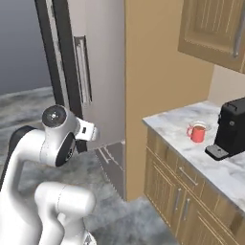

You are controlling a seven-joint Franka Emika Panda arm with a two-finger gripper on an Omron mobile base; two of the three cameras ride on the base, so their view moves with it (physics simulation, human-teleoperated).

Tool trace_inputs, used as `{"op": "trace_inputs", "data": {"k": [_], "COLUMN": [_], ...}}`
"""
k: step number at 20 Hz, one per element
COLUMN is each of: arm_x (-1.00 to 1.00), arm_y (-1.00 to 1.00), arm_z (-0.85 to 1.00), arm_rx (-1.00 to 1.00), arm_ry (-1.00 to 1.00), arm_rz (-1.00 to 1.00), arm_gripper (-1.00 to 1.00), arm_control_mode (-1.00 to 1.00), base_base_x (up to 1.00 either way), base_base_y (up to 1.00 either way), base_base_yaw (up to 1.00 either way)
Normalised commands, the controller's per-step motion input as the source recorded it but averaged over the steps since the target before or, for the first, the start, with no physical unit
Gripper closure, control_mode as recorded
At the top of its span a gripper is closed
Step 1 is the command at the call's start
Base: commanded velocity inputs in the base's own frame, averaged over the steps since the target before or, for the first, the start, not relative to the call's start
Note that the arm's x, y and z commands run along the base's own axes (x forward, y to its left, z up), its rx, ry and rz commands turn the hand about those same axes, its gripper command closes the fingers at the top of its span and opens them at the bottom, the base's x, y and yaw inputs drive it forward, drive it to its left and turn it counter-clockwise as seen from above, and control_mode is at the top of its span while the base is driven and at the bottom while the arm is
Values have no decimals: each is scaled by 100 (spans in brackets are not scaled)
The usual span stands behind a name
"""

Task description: Take a sugar cube from the saucer and place it inside the coffee. Then, grab milk from the fridge and place it next to the coffee on the counter to sweeten the coffee.

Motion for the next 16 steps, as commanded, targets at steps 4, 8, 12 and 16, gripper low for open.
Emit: {"op": "trace_inputs", "data": {"k": [4,8,12,16], "arm_x": [0,0,0,0], "arm_y": [0,0,0,0], "arm_z": [0,0,0,0], "arm_rx": [0,0,0,0], "arm_ry": [0,0,0,0], "arm_rz": [0,0,0,0], "arm_gripper": [-100,-100,-100,-100], "arm_control_mode": [100,100,100,100], "base_base_x": [35,79,94,79], "base_base_y": [100,100,100,100], "base_base_yaw": [29,12,2,-8]}}
